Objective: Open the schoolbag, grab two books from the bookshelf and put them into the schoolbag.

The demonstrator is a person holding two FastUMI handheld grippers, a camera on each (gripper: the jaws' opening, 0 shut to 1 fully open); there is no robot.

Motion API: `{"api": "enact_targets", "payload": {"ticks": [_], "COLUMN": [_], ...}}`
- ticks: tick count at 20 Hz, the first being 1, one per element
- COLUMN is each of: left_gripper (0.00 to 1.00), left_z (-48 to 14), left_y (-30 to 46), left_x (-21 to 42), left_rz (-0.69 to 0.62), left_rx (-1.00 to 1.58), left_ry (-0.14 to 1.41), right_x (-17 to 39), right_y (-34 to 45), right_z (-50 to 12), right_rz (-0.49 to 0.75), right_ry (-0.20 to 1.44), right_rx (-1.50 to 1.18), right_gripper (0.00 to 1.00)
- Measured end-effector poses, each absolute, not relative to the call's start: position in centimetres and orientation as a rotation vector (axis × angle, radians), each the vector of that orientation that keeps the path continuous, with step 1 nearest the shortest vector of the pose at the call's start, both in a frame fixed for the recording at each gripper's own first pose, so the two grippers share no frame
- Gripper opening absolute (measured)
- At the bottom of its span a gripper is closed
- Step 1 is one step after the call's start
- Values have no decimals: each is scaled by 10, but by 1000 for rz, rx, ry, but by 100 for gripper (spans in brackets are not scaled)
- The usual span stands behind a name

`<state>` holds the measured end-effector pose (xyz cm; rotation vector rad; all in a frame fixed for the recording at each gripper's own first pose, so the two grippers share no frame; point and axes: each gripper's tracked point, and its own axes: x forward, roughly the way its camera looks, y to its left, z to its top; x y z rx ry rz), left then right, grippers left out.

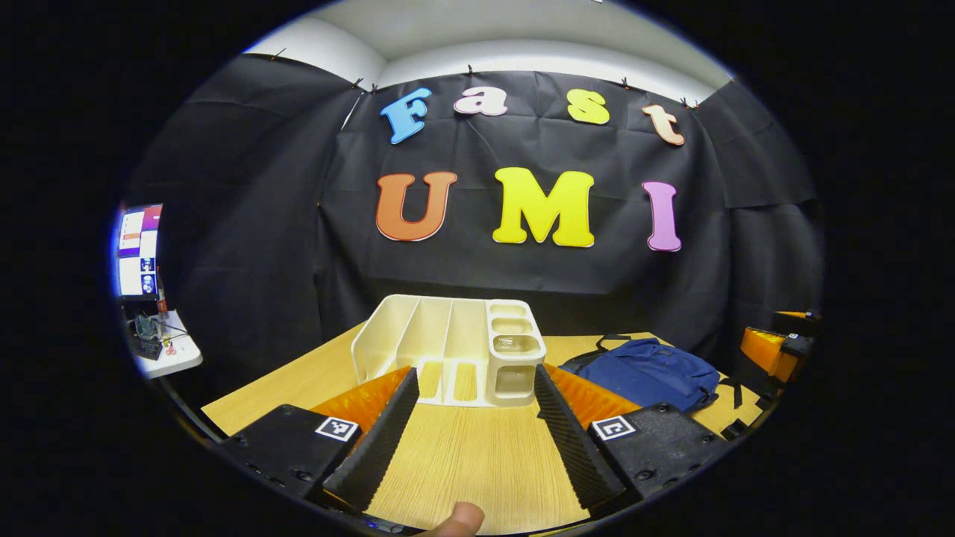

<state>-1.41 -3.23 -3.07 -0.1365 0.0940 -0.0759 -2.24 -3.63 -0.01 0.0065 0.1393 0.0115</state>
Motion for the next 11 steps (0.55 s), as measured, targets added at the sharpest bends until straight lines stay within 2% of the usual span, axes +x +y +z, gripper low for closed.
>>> {"api": "enact_targets", "payload": {"ticks": [5,11], "left_gripper": [98,98], "left_z": [-20,-14], "left_y": [-16,-10], "left_x": [-26,-32], "left_rz": [-71,-72], "left_rx": [-175,-178], "left_ry": [85,63], "right_x": [-50,-57], "right_y": [-55,-70], "right_z": [25,41], "right_rz": [-17,-54], "right_ry": [87,37], "right_rx": [7,-15], "right_gripper": [97,95]}}
